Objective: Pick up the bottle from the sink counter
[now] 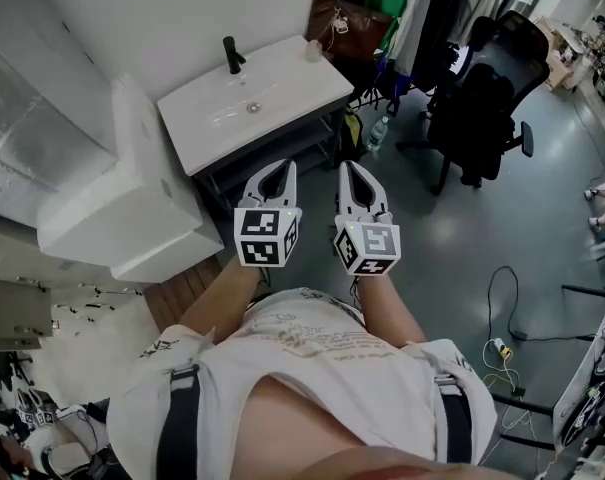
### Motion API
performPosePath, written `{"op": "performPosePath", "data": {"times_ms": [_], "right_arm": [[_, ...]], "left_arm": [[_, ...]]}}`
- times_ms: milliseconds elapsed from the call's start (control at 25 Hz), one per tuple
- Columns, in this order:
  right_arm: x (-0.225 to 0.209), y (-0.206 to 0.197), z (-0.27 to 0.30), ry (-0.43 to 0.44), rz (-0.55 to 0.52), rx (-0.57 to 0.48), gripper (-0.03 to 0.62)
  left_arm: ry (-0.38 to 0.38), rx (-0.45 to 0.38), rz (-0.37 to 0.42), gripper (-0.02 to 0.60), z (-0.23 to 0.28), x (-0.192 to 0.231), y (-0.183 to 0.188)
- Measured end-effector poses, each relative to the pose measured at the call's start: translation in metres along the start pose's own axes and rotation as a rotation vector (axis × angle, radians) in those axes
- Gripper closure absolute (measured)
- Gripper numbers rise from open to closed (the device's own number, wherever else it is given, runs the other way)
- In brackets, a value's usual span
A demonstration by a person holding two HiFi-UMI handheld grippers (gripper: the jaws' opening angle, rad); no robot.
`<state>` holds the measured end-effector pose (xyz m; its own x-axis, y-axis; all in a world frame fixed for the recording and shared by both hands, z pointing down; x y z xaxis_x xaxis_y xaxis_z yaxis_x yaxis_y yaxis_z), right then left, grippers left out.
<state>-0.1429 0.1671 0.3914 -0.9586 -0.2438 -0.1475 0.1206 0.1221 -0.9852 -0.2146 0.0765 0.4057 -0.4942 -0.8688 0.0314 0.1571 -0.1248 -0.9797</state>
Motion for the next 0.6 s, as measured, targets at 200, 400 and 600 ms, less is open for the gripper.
{"op": "performPosePath", "data": {"times_ms": [200,400,600], "right_arm": [[-0.016,-0.001,-0.004,0.039,-0.013,0.015,0.569],[-0.027,-0.002,-0.003,0.058,-0.022,0.017,0.569],[-0.044,0.004,-0.006,0.024,-0.065,-0.020,0.569]], "left_arm": [[0.006,0.007,0.004,0.568,0.009,-0.025,-0.008],[0.021,0.013,0.003,0.568,0.021,-0.031,-0.010],[0.007,0.009,0.015,0.568,0.037,-0.041,-0.010]]}}
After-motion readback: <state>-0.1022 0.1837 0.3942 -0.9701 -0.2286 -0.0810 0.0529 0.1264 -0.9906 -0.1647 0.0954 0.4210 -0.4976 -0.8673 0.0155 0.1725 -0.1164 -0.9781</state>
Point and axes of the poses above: the fingertips, and each gripper's own axes: z forward along the fingers, x to its left, y out of its top, the point moved 1 cm from there along -z, backward along the fingers, and after that the axes turned 10 degrees about y, right-handed, at the moved point
